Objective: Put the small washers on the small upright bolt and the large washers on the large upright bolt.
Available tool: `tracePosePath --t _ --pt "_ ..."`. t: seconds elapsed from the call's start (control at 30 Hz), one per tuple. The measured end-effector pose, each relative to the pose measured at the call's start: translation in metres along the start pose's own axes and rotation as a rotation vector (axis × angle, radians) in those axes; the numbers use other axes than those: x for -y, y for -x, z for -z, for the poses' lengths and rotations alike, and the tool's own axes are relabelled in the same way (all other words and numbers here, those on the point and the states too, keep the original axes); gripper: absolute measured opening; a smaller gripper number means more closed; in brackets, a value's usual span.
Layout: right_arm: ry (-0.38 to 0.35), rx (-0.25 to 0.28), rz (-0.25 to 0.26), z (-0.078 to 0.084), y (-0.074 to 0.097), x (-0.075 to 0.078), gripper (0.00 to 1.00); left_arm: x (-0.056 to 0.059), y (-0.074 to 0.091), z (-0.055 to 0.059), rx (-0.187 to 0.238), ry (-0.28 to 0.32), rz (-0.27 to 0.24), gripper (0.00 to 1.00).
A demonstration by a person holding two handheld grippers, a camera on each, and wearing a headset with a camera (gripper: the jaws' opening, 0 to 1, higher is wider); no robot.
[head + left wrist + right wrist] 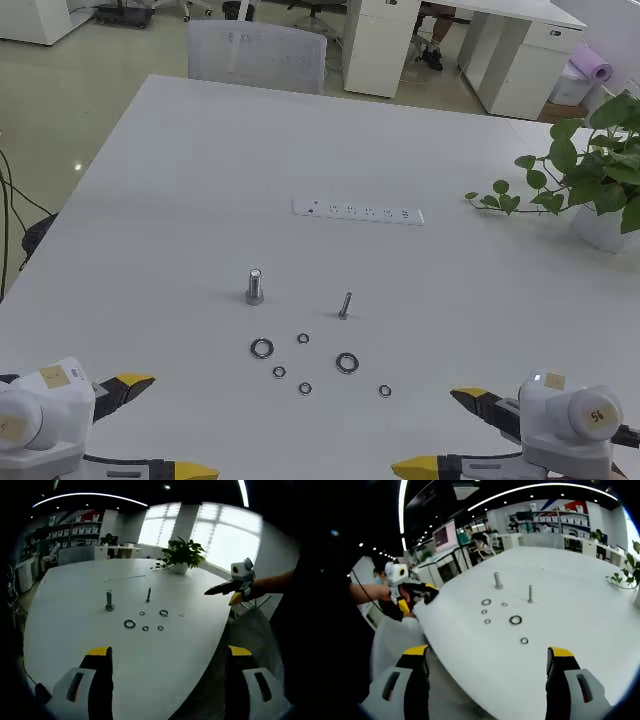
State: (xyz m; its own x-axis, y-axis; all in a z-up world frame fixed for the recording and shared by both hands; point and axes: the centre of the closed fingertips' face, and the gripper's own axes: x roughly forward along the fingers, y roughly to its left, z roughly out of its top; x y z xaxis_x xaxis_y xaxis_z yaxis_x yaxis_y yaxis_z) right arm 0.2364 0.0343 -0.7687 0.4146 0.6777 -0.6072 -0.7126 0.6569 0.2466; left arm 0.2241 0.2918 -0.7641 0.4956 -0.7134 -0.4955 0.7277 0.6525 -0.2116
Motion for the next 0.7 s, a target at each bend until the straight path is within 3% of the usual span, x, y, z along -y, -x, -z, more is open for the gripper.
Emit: tracePosePath --t 0.1,0.17,0.7 --pt "-0.008 -0.001 -0.002 0.000 -0.001 -0.001 0.95 -0.001 -0.001 0.000 -0.004 0.002 0.001 0.89" --pt "-0.014 0.010 -0.002 -0.003 -0.001 -0.001 0.95 -0.001 -0.001 -0.004 0.029 0.019 0.004 0.90" --pt "-0.003 0.002 0.015 -0.012 -0.007 0.004 0.91 0.001 0.002 0.003 -0.006 -0.011 0.013 0.87"
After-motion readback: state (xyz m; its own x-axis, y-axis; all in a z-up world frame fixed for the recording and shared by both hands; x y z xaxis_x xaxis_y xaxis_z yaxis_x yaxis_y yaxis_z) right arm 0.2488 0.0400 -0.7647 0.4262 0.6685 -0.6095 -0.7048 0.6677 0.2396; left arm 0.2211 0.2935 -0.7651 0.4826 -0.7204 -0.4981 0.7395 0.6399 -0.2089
